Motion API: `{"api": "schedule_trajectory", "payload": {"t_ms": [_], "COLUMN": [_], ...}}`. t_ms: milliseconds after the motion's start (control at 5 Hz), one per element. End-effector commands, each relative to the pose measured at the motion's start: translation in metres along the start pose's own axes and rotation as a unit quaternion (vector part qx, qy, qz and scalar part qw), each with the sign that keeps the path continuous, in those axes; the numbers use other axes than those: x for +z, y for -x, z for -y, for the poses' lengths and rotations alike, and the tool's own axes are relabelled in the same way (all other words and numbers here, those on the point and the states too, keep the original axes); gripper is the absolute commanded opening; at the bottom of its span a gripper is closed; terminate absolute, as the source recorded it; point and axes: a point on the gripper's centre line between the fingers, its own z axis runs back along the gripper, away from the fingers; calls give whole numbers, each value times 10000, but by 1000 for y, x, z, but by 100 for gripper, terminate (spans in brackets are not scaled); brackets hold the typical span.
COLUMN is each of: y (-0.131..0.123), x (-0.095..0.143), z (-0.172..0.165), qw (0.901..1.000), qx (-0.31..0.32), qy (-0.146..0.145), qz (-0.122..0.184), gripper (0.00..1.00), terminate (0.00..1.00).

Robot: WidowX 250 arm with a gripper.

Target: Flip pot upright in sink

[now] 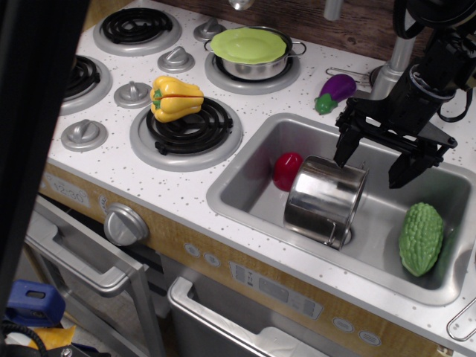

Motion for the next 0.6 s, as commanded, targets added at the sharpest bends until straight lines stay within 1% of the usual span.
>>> {"api": "schedule_trajectory", "payload": {"t_ms": [0,200,400], "y": [0,3,1], "x": [0,-5,-7], "z": [0,-1,-5], "qw": [10000,9973,9922], "qx": [0,-286,-576], "qy": [0,-635,-1073], "qz": [0,226,251], "gripper": [100,100,100], "terminate": [0,0,0]}}
